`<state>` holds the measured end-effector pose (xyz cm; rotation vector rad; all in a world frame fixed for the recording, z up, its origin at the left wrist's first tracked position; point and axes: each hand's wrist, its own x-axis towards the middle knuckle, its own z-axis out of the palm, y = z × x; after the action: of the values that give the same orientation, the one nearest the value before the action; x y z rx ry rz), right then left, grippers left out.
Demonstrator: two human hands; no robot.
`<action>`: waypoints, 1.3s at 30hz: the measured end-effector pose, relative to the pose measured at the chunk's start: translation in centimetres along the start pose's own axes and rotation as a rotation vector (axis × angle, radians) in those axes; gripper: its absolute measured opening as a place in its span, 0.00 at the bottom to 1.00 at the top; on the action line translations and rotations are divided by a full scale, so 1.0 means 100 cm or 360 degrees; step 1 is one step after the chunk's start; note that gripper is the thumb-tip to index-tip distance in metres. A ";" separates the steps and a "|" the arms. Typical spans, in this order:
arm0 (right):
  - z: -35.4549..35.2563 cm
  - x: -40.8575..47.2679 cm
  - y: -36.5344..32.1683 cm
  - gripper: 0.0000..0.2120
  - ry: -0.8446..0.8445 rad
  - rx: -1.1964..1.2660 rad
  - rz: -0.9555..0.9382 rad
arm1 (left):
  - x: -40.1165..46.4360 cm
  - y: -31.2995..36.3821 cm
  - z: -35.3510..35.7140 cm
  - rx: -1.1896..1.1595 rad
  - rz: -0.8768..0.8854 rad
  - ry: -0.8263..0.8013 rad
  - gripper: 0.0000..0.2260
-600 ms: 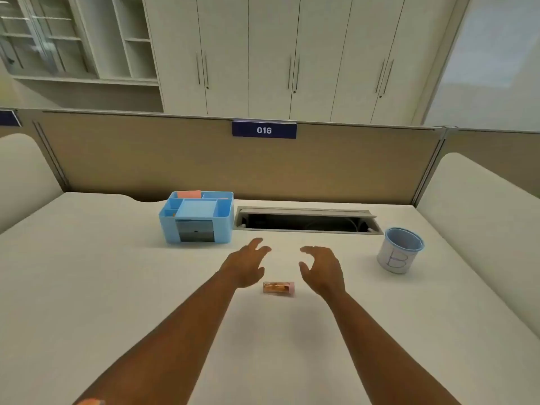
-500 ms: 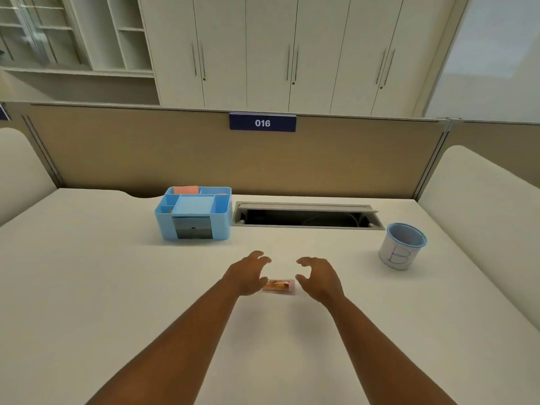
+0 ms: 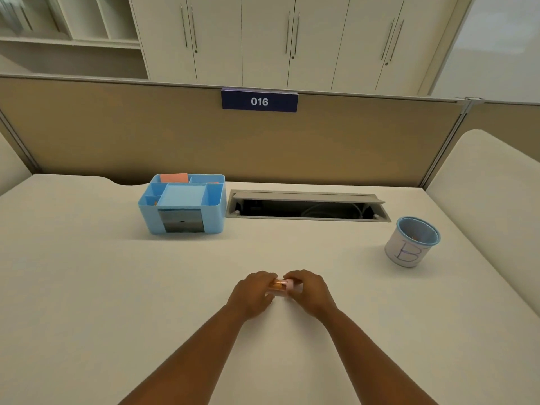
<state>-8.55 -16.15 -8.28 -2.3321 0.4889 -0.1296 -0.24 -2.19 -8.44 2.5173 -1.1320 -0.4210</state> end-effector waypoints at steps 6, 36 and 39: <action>-0.017 0.004 -0.013 0.08 0.0062 0.0310 -0.0156 | 0.004 0.010 -0.010 -0.0324 0.0182 0.0216 0.13; -0.032 0.006 -0.052 0.12 0.0269 0.0126 -0.0489 | -0.010 0.031 -0.025 -0.1045 0.0343 0.0437 0.08; -0.035 0.009 -0.058 0.16 0.0225 -0.0096 -0.0346 | -0.012 0.032 -0.022 -0.0940 0.0313 0.0538 0.10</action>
<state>-6.76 -14.95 -1.79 -2.4417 0.3099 -0.3894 -2.21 -2.80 -4.97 1.8585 -0.9391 -0.2199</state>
